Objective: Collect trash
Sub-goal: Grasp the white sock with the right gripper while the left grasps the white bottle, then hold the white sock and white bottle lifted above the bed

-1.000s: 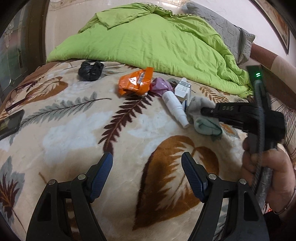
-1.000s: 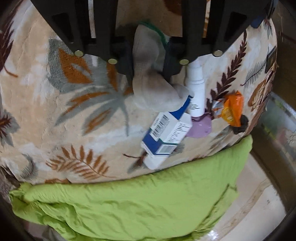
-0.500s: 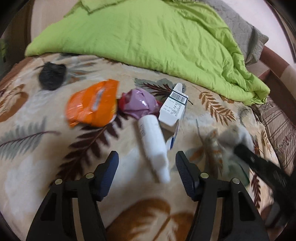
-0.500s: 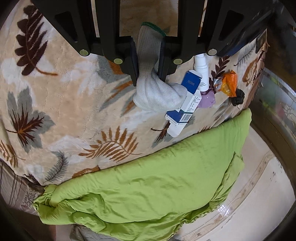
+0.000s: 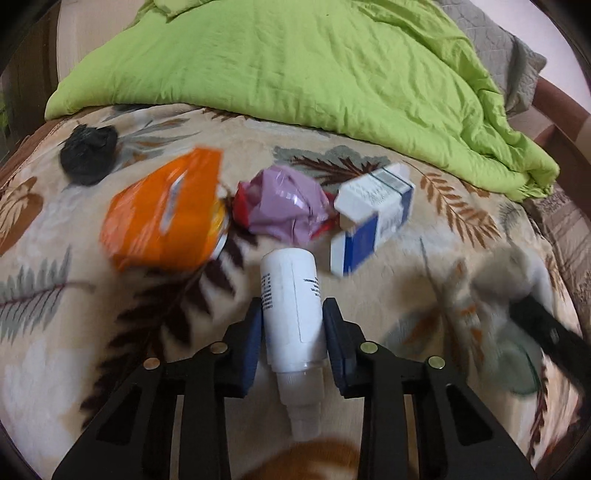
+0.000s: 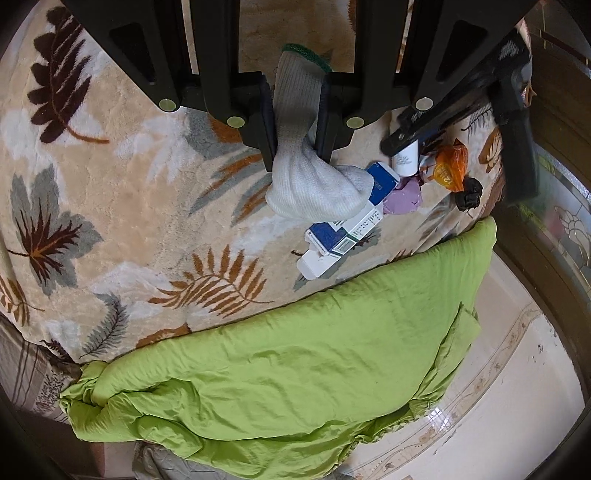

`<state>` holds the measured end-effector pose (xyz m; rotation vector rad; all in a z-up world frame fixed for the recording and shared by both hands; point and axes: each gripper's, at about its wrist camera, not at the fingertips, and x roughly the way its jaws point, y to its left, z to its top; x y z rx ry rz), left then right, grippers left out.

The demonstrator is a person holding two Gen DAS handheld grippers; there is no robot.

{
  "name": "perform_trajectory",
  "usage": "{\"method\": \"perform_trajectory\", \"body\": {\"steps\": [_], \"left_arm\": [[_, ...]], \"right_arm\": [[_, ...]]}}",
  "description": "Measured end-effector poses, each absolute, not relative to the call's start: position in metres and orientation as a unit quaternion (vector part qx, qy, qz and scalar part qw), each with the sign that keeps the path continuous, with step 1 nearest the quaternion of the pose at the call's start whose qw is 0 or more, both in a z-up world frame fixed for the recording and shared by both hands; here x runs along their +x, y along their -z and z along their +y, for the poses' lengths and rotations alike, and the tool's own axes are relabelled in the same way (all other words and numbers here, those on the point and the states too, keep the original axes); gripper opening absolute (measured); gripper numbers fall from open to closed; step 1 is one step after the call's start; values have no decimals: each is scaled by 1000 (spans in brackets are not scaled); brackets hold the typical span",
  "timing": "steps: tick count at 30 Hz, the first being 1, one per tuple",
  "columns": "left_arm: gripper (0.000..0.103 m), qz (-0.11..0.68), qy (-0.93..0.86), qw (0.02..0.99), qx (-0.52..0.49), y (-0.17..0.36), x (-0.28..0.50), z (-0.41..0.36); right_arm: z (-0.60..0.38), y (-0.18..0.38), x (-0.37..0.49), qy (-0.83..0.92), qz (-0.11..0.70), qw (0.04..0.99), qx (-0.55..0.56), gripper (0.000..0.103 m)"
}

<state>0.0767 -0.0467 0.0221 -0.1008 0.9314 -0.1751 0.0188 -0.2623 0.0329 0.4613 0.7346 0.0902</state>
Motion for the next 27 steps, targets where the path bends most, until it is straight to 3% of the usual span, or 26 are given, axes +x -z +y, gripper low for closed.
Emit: {"method": "perform_trajectory", "body": {"steps": [14,27], "left_arm": [[31,426,92,900,-18,-31,-78,5],[29,421,87,902,-43,-23,-84,12]], "right_arm": [[-219,-36,-5,-86,365,913,160,21],[-208,-38,-88,-129,376,903,164,22]]}}
